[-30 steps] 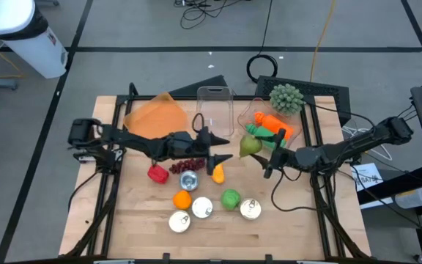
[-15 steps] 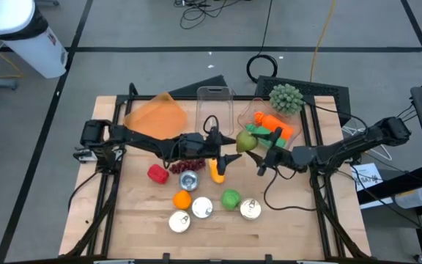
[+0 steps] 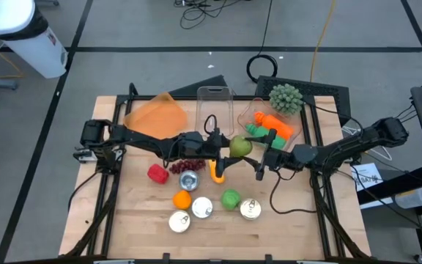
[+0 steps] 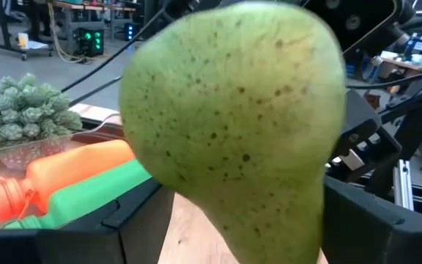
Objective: Pick & Place Food Item
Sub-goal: Put the pear into the left transparent bin
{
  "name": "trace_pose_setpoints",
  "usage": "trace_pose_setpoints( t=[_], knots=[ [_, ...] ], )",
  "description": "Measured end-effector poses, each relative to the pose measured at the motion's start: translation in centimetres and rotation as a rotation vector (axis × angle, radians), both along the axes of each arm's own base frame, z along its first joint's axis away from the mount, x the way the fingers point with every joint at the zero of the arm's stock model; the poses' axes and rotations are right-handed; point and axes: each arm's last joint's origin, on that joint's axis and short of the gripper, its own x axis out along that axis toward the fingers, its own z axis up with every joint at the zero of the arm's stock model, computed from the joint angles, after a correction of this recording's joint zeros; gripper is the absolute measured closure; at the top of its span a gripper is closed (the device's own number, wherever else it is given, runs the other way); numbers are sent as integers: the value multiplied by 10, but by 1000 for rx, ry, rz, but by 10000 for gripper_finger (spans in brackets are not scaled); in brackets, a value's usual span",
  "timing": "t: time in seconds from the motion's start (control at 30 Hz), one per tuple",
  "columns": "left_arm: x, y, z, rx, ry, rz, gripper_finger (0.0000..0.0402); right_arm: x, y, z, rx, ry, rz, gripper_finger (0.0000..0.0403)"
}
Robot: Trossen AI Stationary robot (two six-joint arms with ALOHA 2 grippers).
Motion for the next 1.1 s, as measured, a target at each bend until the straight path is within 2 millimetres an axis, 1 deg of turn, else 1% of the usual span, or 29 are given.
trace_pose_setpoints(
  t=[0.1, 0.27, 0.3, 0.4, 0.43, 0.57, 0.63, 0.73, 0.83, 0.97, 1.03, 1.1],
  knots=[
    [0, 0, -1, -12, 6, -1, 138, 1, 0, -1, 2, 6, 6, 117],
    [-1, 3, 2, -63, 6, 13, 228, 0, 1, 0, -5, 5, -4, 117],
    [-2, 5, 3, -70, 5, 17, 235, 0, 1, 1, -3, 0, -9, 117],
    [-9, 12, 12, -79, 42, 34, 235, -2, 2, 3, -6, -3, -50, 117],
    [-13, 14, 16, -87, 62, 57, 236, -4, 2, 3, -11, 1, -91, 117],
    [-32, 31, 36, -101, 124, 254, 237, -13, 4, 7, 5, -8, -239, 118],
    [-44, 39, 45, -115, 155, 331, 238, -16, 6, 10, 3, -12, -284, 118],
    [-60, 57, 53, -155, 196, 428, 238, -20, 8, 11, -2, -6, -310, 118],
    [-72, 84, 53, -279, 216, 516, 238, -20, 10, 11, -5, 0, -308, 118],
    [-79, 120, 42, -439, 291, 482, 239, -20, 10, 8, 2, 13, -295, 118],
    [-82, 140, 36, -493, 343, 513, 239, -20, 10, 8, 11, 10, -295, 118],
    [-80, 156, 31, -527, 373, 545, 239, -20, 10, 8, 22, 5, -295, 118]
  ],
)
